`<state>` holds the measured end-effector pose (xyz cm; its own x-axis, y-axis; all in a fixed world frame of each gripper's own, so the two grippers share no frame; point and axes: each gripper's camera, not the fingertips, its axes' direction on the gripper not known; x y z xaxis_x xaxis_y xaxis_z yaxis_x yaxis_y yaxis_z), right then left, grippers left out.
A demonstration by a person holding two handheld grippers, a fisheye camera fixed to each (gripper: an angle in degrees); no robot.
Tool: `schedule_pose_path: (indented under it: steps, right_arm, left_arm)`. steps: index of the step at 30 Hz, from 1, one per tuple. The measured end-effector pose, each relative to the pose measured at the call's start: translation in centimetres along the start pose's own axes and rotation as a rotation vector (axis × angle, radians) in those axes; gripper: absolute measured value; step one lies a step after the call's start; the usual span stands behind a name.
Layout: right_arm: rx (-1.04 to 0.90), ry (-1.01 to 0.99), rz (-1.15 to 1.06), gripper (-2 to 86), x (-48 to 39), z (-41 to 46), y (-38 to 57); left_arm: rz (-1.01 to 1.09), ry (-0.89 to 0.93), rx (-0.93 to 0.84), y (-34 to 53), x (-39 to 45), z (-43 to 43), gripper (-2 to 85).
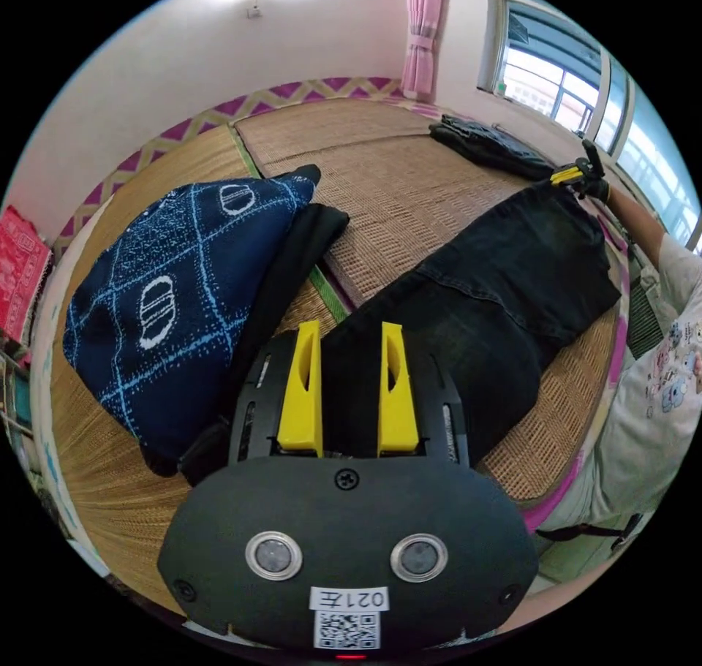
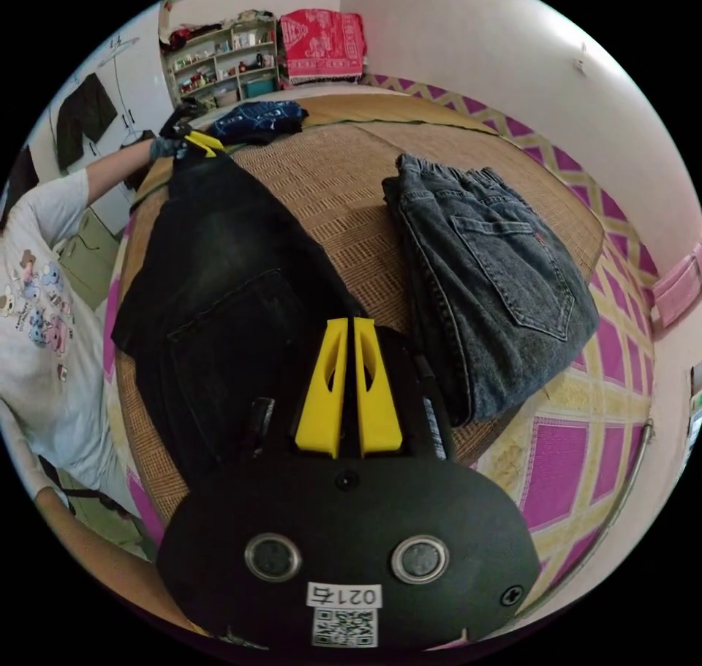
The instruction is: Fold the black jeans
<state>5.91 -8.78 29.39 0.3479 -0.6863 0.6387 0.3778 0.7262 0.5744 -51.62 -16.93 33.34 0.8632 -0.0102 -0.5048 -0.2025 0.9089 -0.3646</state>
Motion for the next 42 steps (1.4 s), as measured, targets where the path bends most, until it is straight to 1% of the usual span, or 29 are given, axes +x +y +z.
schedule_pose_path:
  steps: [2,4,6,7,11,13,15,18,20,22,24,26,28,31,33,34,35,36,37,39,40,41,42]
  right_arm:
    - [0.012,0.002,-0.001,0.1,-0.6,-0.7,0.5]
    - [0.019,0.015,-0.006,0.0,-1.7,-1.7,0.9]
    - [0.028,0.016,-0.012,0.0,-2.4,-2.7,1.2]
    - [0.042,0.009,-0.012,0.0,-3.0,-3.6,1.5]
    - [0.144,-0.017,-0.003,0.0,-5.2,-8.4,3.4]
    - [0.253,-0.026,-0.006,-0.1,-8.2,-13.2,5.8]
    - [0.299,-0.032,-0.045,-0.2,-11.8,-16.5,8.0]
    - [0.292,-0.023,-0.130,-0.3,-19.1,-20.0,12.1]
    - [0.278,-0.041,-0.132,-0.5,-22.9,-20.4,14.8]
    - [0.232,-0.079,-0.101,-0.6,-26.9,-18.5,18.0]
    - [0.188,-0.115,-0.055,-0.7,-28.9,-15.9,20.0]
    - [0.160,-0.137,0.009,-0.6,-30.0,-13.1,21.6]
    - [0.146,-0.150,0.106,-0.5,-30.6,-10.4,22.9]
    - [0.133,-0.144,0.128,0.6,-31.1,-11.2,22.8]
    - [0.064,-0.177,0.097,1.7,-31.0,-12.8,22.1]
    - [0.056,-0.161,0.076,3.1,-30.7,-14.2,21.5]
    - [0.071,-0.141,0.071,4.1,-30.5,-15.0,21.2]
    - [0.127,-0.106,0.078,5.4,-29.6,-16.5,20.4]
    - [0.201,-0.085,0.100,6.0,-28.3,-17.6,19.5]
    - [0.269,-0.022,0.180,6.4,-26.0,-17.6,18.0]
    - [0.241,0.032,0.235,6.3,-24.4,-16.3,17.0]
    - [0.203,0.066,0.270,6.2,-23.6,-15.4,16.6]
    - [0.079,0.147,0.334,5.6,-22.3,-13.2,16.1]
  left_arm:
    - [0.024,0.011,0.002,0.2,0.2,-0.5,7.7]
    - [0.047,0.013,0.030,0.6,0.5,-1.6,3.2]
    - [0.061,-0.006,0.103,1.8,1.0,-3.5,0.3]
    - [0.061,-0.006,0.123,2.2,1.1,-4.0,0.0]
    - [0.041,0.030,0.318,5.5,2.2,-10.0,-0.8]
    - [0.046,0.039,0.400,7.6,3.3,-13.1,-0.8]
    - [0.066,0.060,0.480,11.2,5.3,-17.2,-0.9]
    - [0.064,0.088,0.546,16.8,8.3,-21.1,-0.9]
    - [0.037,0.116,0.541,20.2,9.9,-21.8,-0.9]
    - [-0.015,0.161,0.511,23.2,11.0,-21.2,-0.9]
    - [-0.126,0.209,0.445,27.0,11.7,-19.1,-0.9]
    - [-0.214,0.248,0.423,29.4,11.8,-17.4,-0.8]
    - [-0.285,0.288,0.457,31.1,11.8,-16.9,-0.8]
    - [-0.305,0.338,0.535,32.1,11.9,-19.3,-0.7]
    - [-0.300,0.279,0.570,31.7,11.8,-22.2,-0.1]
    - [-0.306,0.247,0.569,31.4,11.7,-22.8,0.1]
    - [-0.335,0.169,0.545,30.6,11.4,-23.6,1.3]
    - [-0.372,0.110,0.490,29.4,10.7,-23.6,3.2]
    - [-0.384,0.098,0.461,28.7,10.3,-23.4,3.6]
    - [-0.501,0.047,0.304,26.7,8.1,-21.5,4.3]
    - [-0.521,0.027,0.276,26.5,7.7,-21.0,4.1]
    - [-0.569,-0.004,0.284,26.6,6.9,-20.8,2.1]
    - [-0.619,0.033,0.300,26.9,6.0,-20.9,0.7]
